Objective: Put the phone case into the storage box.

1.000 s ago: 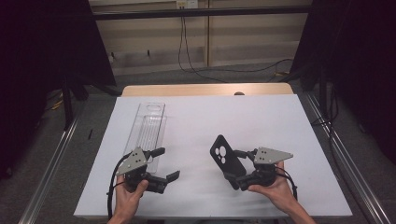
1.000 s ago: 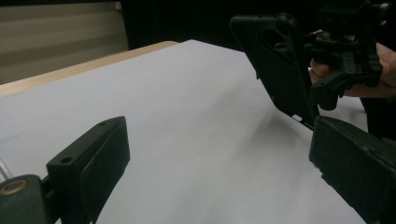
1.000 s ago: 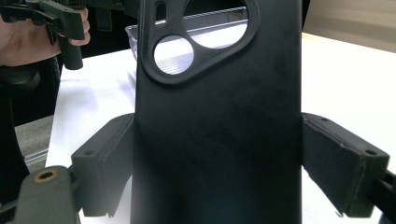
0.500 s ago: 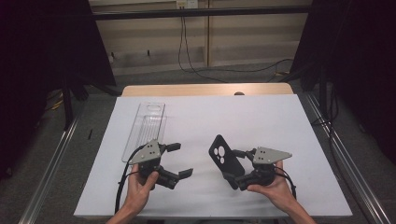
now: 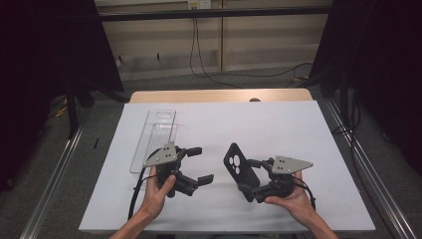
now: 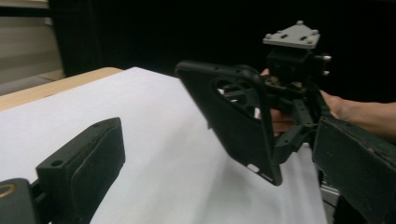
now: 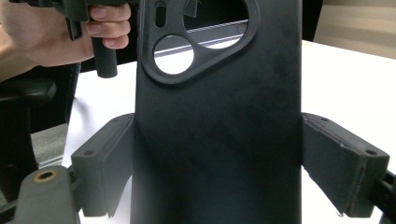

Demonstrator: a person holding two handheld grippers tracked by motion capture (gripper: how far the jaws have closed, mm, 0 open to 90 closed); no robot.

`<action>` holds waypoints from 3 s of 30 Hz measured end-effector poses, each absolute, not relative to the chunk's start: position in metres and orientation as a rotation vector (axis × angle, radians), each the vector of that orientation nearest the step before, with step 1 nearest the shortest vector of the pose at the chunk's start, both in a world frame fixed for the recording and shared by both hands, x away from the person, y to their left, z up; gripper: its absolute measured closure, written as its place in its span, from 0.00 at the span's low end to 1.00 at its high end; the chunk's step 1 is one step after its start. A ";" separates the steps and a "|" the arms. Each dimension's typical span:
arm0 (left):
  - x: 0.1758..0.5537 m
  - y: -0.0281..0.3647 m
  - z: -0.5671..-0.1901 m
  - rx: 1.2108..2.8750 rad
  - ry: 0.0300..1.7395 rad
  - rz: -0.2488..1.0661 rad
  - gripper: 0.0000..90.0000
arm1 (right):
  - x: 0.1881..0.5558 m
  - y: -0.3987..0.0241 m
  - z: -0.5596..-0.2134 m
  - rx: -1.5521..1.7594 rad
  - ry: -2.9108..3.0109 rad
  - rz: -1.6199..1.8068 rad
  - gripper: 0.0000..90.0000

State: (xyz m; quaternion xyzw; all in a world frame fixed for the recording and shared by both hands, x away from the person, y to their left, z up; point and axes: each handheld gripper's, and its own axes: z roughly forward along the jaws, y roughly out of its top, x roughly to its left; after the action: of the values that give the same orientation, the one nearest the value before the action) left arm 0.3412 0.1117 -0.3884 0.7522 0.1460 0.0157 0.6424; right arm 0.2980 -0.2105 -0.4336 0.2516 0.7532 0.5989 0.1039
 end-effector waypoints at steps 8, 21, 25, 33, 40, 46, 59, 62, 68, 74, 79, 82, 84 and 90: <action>0.348 0.096 -0.385 1.734 0.274 -0.019 0.01 | 0.299 -0.211 -0.434 0.723 2.239 1.798 0.16; 0.355 0.079 -0.383 1.776 0.220 -0.060 0.01 | 0.300 -0.212 -0.435 0.693 2.259 1.832 0.16; 0.358 0.073 -0.387 1.769 0.214 -0.080 0.01 | 0.300 -0.211 -0.436 0.682 2.266 1.845 0.16; 0.362 0.072 -0.390 1.744 0.205 -0.102 0.02 | 0.299 -0.211 -0.435 0.666 2.281 1.868 0.16; 0.366 0.072 -0.390 1.726 0.201 -0.127 0.03 | 0.299 -0.211 -0.435 0.646 2.290 1.886 0.16; 0.366 0.067 -0.390 1.726 0.188 -0.155 0.02 | 0.298 -0.210 -0.434 0.622 2.297 1.892 0.16; 0.367 0.062 -0.385 1.723 0.117 -0.168 0.05 | 0.298 -0.211 -0.433 0.581 2.317 1.919 0.16; 0.367 0.063 -0.384 1.732 0.100 -0.191 0.06 | 0.297 -0.211 -0.433 0.572 2.322 1.924 0.16; 0.369 0.065 -0.383 1.762 0.073 -0.211 0.07 | 0.297 -0.210 -0.433 0.562 2.336 1.924 0.16; 0.370 0.063 -0.381 1.804 0.036 -0.238 0.07 | 0.298 -0.211 -0.433 0.555 2.346 1.938 0.16; 0.370 0.060 -0.376 1.819 0.004 -0.252 0.09 | 0.298 -0.210 -0.433 0.538 2.360 1.947 0.16; 0.370 0.058 -0.374 1.834 -0.019 -0.259 0.11 | 0.297 -0.211 -0.433 0.531 2.365 1.949 0.16; 0.370 0.057 -0.373 1.837 -0.021 -0.260 0.11 | 0.297 -0.211 -0.433 0.529 2.369 1.955 0.16; 0.372 0.057 -0.374 1.842 -0.036 -0.284 0.11 | 0.297 -0.211 -0.432 0.523 2.374 1.968 0.16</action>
State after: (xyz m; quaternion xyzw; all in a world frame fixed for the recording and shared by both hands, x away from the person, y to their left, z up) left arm 0.3718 0.0575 -0.3739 0.7934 -0.0157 -0.1224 0.5960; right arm 0.2971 -0.2109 -0.4325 0.1672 0.7590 0.6293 0.0068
